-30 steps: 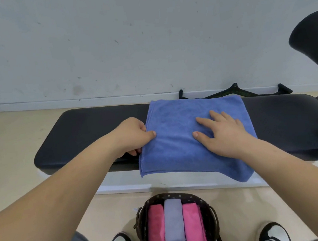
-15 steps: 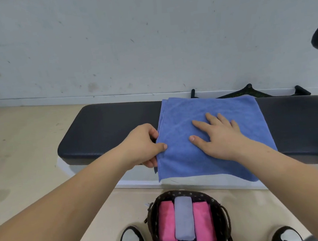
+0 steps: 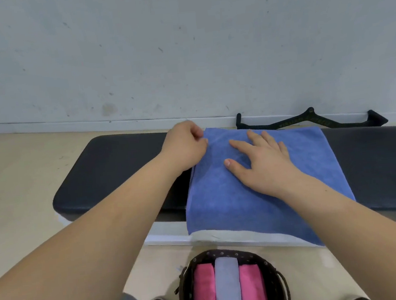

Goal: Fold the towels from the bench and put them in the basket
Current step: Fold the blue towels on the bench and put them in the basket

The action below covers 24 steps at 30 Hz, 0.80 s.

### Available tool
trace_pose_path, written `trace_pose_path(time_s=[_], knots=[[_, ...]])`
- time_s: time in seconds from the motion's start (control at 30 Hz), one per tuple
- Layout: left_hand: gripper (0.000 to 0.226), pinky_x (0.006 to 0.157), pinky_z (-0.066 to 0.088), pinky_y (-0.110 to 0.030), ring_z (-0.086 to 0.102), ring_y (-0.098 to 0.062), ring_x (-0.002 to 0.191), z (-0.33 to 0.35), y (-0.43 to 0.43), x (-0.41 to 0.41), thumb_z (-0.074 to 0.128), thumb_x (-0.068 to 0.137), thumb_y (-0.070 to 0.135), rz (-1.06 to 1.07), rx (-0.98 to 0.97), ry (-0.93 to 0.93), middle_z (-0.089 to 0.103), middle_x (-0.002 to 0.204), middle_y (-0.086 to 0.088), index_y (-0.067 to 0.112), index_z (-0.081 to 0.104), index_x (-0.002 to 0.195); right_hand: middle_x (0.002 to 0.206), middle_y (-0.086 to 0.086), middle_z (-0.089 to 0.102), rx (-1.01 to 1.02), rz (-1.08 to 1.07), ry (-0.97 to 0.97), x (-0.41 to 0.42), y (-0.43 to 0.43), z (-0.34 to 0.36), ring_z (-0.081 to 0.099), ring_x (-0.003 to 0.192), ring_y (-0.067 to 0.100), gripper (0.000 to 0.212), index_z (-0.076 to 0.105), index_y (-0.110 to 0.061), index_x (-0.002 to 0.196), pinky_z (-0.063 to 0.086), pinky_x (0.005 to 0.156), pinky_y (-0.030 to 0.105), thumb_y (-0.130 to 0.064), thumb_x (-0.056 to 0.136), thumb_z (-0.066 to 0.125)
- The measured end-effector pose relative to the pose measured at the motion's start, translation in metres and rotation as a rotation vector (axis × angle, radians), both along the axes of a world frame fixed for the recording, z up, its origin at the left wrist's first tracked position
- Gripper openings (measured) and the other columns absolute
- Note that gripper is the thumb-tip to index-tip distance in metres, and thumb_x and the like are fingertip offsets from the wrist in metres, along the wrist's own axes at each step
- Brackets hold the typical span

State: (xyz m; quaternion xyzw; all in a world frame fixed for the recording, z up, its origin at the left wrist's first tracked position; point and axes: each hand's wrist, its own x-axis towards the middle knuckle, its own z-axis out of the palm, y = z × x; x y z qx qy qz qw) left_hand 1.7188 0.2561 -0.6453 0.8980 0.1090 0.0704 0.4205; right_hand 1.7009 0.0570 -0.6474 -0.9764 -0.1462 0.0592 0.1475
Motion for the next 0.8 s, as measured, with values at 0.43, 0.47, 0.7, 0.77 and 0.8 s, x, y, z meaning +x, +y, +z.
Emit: trace_pose_path(time_s=[0.43,0.47,0.7,0.77,0.8], knots=[[0.012,0.053,0.042,-0.026,0.053,-0.02,0.063,-0.004,-0.011,0.08,0.071,0.083,0.014,0.085,-0.145,0.211,0.063,0.081,-0.007,0.005,0.069,0.09,0.165,0.003,0.032,0.046,-0.028,-0.031,0.026,0.005,0.004,0.016,0.156,0.024,0.051,0.054,-0.035,0.143,0.009,0.125,0.056,-0.061,0.101,0.04],[0.005,0.052,0.035,-0.026,0.046,-0.022,0.062,-0.003,-0.011,0.079,0.067,0.087,0.014,0.065,-0.146,0.201,0.055,0.078,-0.009,0.01,0.064,0.087,0.165,0.002,0.031,0.045,-0.028,-0.038,0.027,0.006,0.005,0.016,0.156,0.024,0.052,0.053,-0.034,0.143,0.009,0.125,0.056,-0.061,0.101,0.04],[0.004,0.066,0.046,-0.029,0.058,-0.021,0.084,-0.011,0.003,0.071,0.059,0.095,0.017,0.14,-0.002,0.021,0.062,0.094,-0.001,0.015,0.058,0.099,0.171,0.006,0.015,-0.15,-0.026,0.029,0.022,0.015,0.006,0.006,0.158,0.034,0.063,0.032,-0.04,0.155,0.009,0.124,0.059,-0.069,0.099,0.032],[0.017,0.062,0.045,-0.029,0.059,-0.02,0.087,-0.013,0.005,0.067,0.059,0.097,0.02,0.137,0.025,0.016,0.063,0.105,-0.004,0.015,0.056,0.112,0.172,0.005,0.01,-0.154,-0.03,0.069,0.019,0.012,0.001,0.003,0.158,0.035,0.068,0.024,-0.043,0.158,0.007,0.124,0.06,-0.073,0.097,0.029],[0.026,0.064,0.045,-0.029,0.06,-0.021,0.09,-0.012,0.005,0.065,0.061,0.097,0.023,0.122,0.04,0.022,0.063,0.111,-0.004,0.014,0.054,0.121,0.173,0.005,0.008,-0.144,-0.031,0.08,0.019,0.009,-0.002,0.002,0.158,0.034,0.07,0.021,-0.044,0.159,0.006,0.125,0.059,-0.074,0.097,0.028]])
